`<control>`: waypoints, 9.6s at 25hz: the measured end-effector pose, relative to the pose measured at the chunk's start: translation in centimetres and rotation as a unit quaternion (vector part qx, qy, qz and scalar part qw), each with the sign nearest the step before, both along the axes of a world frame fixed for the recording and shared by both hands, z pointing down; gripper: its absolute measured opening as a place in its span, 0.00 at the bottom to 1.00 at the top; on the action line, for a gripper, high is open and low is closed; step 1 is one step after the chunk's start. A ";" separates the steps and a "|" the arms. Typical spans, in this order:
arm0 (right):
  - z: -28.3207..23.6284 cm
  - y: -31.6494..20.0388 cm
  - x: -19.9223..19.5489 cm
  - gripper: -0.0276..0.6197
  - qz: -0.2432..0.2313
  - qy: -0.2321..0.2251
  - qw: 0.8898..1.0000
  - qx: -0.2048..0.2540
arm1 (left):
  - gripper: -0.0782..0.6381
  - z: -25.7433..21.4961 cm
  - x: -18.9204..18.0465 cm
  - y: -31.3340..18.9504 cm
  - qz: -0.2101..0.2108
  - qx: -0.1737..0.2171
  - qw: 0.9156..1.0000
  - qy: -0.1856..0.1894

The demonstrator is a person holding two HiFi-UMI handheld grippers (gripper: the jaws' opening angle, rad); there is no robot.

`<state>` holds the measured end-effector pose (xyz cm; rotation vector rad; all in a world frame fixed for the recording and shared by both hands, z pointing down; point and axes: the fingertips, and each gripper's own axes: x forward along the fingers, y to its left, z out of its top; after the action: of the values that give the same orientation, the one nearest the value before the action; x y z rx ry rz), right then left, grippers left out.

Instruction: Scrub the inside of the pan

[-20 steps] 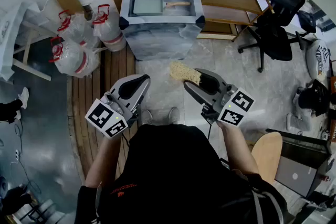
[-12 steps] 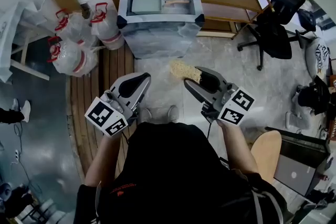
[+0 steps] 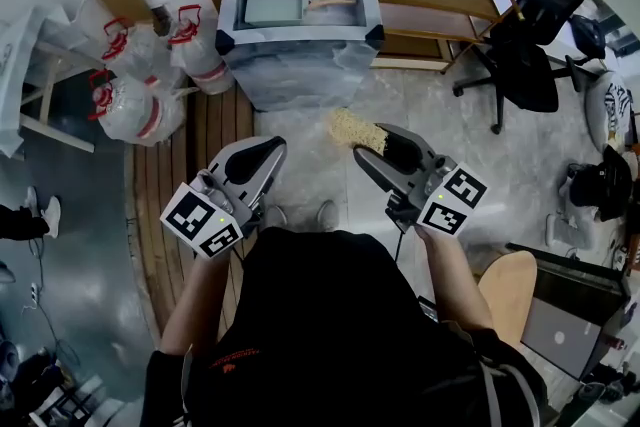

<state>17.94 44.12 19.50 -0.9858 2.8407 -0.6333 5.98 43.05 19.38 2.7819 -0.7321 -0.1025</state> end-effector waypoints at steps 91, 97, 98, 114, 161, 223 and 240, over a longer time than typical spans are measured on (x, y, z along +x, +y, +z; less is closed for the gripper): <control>12.7 -52.1 -8.4 0.33 -0.043 0.101 0.982 -0.152 | 0.14 10.9 -11.2 -51.1 -0.034 -0.104 0.993 -0.034; 14.0 -54.8 -6.7 0.33 -0.073 0.105 0.980 -0.154 | 0.14 12.3 -9.0 -52.2 -0.054 -0.122 0.990 -0.053; 14.1 -55.3 -6.5 0.33 -0.077 0.106 0.979 -0.154 | 0.14 12.3 -8.6 -52.3 -0.055 -0.125 0.989 -0.053; 19.7 -59.4 -8.7 0.33 -0.104 0.156 0.968 -0.167 | 0.14 14.7 -9.5 -54.5 -0.075 -0.155 0.983 -0.068; 37.0 -62.0 -14.4 0.33 -0.143 0.288 0.920 -0.223 | 0.14 21.9 -12.8 -52.0 -0.085 -0.203 0.974 -0.043; 36.9 -61.6 -9.2 0.32 -0.144 0.299 0.910 -0.247 | 0.14 21.7 -9.6 -53.3 -0.077 -0.201 0.976 -0.038; 36.7 -56.1 -10.4 0.32 -0.197 0.301 0.898 -0.254 | 0.14 21.4 -9.2 -50.4 -0.083 -0.194 0.977 -0.031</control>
<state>7.53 -12.01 56.24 -0.7395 3.5692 -1.3835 -3.23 -7.35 40.77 2.3612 -0.8918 0.0886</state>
